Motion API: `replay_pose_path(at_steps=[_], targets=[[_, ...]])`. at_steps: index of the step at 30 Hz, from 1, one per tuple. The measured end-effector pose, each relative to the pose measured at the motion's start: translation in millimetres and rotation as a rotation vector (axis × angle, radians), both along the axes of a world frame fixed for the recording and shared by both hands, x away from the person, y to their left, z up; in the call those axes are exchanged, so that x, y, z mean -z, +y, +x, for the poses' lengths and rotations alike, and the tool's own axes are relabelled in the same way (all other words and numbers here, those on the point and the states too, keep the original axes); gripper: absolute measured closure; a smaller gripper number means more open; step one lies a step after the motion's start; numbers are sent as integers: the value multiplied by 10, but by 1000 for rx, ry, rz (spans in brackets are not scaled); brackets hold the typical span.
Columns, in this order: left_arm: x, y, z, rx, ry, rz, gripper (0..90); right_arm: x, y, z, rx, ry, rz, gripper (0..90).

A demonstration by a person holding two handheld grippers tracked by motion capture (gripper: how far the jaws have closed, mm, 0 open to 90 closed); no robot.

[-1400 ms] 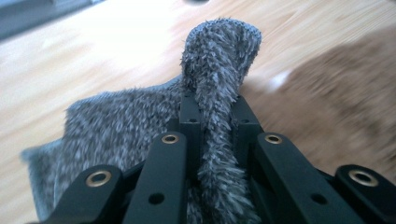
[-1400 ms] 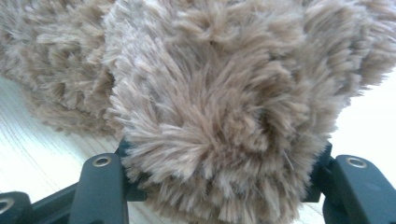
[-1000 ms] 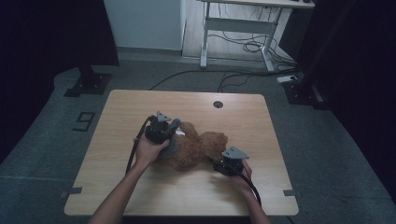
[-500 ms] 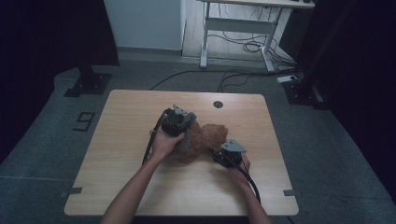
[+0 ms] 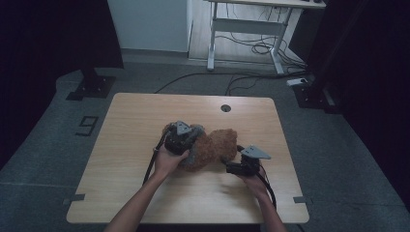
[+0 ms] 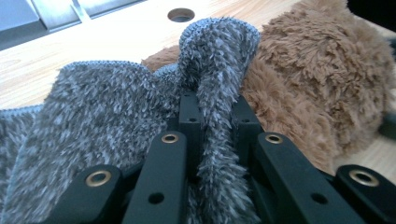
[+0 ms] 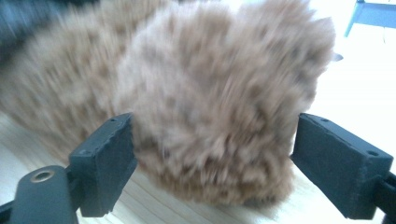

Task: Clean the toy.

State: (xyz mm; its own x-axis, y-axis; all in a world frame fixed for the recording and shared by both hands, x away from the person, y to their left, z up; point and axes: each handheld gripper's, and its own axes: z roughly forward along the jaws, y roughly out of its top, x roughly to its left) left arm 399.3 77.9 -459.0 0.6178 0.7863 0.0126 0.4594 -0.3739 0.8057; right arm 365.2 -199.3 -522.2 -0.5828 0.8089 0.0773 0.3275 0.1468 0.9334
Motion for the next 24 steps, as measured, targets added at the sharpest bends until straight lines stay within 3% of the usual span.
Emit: replay_pose_path(at_steps=[5,9,11,15,21,24], targets=[[37,26,-147,12,-18,-40,790,-175,-38,47,44,-19,36,84],[59,57,-236,23,-25,-77,791,-345,27,186,60,13,43,34],[62,67,-267,30,-26,-79,792,-391,77,251,55,31,23,20],[71,77,-317,39,-29,-89,791,-355,201,395,42,104,-39,0],[121,81,-378,41,-37,-121,791,-248,209,443,20,186,-57,5],[132,82,-406,48,-35,-134,790,-177,182,436,-52,251,-34,145]])
